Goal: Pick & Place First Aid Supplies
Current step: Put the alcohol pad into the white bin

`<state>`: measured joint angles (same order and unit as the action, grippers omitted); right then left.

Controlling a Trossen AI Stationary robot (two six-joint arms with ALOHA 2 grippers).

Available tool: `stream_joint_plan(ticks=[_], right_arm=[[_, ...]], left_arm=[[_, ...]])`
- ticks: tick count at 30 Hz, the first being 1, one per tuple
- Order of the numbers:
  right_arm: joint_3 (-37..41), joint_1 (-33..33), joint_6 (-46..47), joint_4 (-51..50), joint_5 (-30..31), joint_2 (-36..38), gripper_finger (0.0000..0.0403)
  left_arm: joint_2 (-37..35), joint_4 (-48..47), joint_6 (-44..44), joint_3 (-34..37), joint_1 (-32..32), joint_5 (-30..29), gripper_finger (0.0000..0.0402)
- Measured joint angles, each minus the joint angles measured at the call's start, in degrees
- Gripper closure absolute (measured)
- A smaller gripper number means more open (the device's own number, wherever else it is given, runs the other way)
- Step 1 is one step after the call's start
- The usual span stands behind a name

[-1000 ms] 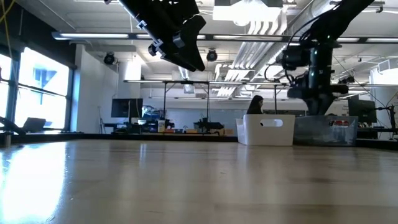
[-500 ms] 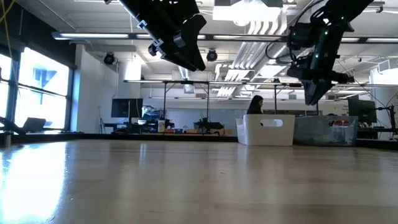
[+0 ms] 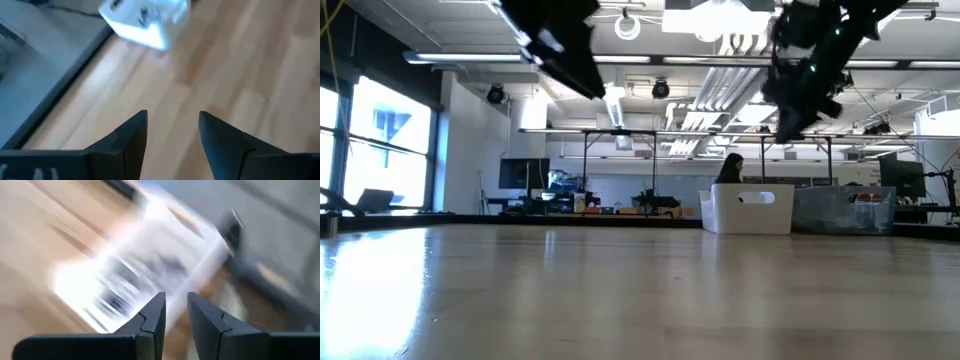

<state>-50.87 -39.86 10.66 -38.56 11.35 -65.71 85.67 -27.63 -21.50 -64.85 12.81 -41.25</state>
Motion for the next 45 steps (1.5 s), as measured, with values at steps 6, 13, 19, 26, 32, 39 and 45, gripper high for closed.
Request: stream_joint_plan(ticks=[6, 13, 19, 26, 32, 39, 45], right_arm=[[0.07, 11.89, -11.26, 21.87, -9.42, 1.17, 0.0330], [0.09, 21.99, -19.13, 37.85, -13.43, -3.17, 0.0330], [0.13, 25.03, -21.41, 42.81, -13.47, -8.22, 0.0330], [0.15, 25.36, -22.67, 44.91, -13.46, -12.78, 0.0330], [0.15, 25.36, -22.70, 47.27, -13.46, -14.18, 0.0330], [0.17, 25.36, -22.62, 48.38, -13.46, -14.18, 0.0330], [0.17, 25.36, -20.33, 48.24, -13.48, -14.19, 0.0330]], left_arm=[[-2.35, -18.80, -17.02, 0.01, 9.37, 8.71, 0.0228], [-0.97, -30.79, -45.14, 0.17, 20.65, 31.55, 0.0228], [-1.16, -31.38, -64.12, 3.18, 28.13, 38.20, 0.0228], [-1.16, -18.07, -82.16, 13.83, 33.88, 55.34, 0.0228], [-1.16, -16.13, -88.61, 17.95, 37.29, 56.31, 0.0228], [-1.14, -17.62, -87.14, 17.96, 37.79, 57.41, 0.0228], [-3.26, -18.48, -85.00, 21.27, 35.28, 62.34, 0.0228]])
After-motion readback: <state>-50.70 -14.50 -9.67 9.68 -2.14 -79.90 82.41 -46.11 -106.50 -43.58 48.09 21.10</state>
